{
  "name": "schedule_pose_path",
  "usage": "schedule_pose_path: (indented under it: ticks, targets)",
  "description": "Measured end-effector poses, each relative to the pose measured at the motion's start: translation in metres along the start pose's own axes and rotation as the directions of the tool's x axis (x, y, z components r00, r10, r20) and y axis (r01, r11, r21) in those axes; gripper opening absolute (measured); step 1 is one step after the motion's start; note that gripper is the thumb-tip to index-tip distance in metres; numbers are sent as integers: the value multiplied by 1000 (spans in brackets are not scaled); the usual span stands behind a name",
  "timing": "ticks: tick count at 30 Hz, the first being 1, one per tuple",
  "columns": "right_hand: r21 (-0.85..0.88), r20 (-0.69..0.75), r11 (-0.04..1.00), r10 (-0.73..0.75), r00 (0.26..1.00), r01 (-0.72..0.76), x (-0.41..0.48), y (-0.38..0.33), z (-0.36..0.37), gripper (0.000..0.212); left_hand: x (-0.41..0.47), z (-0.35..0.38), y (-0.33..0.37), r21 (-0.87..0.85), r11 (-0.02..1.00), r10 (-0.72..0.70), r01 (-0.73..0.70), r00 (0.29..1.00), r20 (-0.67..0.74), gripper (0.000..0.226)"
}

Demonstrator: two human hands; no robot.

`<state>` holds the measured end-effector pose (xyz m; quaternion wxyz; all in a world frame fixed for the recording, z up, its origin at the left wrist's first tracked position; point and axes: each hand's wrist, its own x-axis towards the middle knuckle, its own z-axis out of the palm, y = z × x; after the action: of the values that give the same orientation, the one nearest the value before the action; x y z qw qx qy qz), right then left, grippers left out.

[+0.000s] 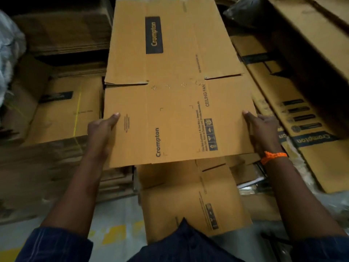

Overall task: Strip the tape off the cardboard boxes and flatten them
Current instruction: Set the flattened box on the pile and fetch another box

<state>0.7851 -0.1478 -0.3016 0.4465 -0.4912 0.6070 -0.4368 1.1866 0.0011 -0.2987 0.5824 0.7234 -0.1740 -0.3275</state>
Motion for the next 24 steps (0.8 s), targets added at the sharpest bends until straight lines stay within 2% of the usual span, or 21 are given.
schedule_pose_path:
  ticks: [3,5,6,8,9,11,14,17,20,22,24]
  targets:
    - [-52,35,997,50,998,-49,20,30,18,30,24,9,-23,72,997,-35,35,999,6,24]
    - [-131,39,981,148,988,-141,23,74,21,43,26,11,-68,107,989,-109,106,994,30,22]
    - [-177,30,959,228,973,-220,19,97,20,46,25,10,-96,121,978,-175,170,984,39,35]
    - [-266,58,891,397,916,-369,7,150,14,37,24,3,-171,199,919,-359,340,931,67,74]
    - [-340,54,838,470,881,-426,2,178,9,30,32,-3,-225,254,872,-451,419,889,83,80]
    - [-472,21,725,578,816,-502,-10,223,-2,25,20,-4,-288,378,761,-597,528,797,89,69]
    - [-617,4,636,592,806,-464,-23,266,-17,30,-22,5,-289,551,615,-714,564,694,87,40]
    - [-680,25,611,572,820,-406,-29,275,-19,31,-32,2,-300,589,518,-781,620,623,32,35]
    - [-741,42,570,567,823,-355,-29,277,-11,35,-28,4,-305,554,516,-782,653,623,-5,42]
    - [-789,34,534,531,847,-303,-30,287,-7,38,-22,6,-313,549,539,-768,639,641,8,43]
    - [-791,21,544,481,877,-279,-35,298,1,45,-17,3,-330,563,566,-749,603,661,45,47]
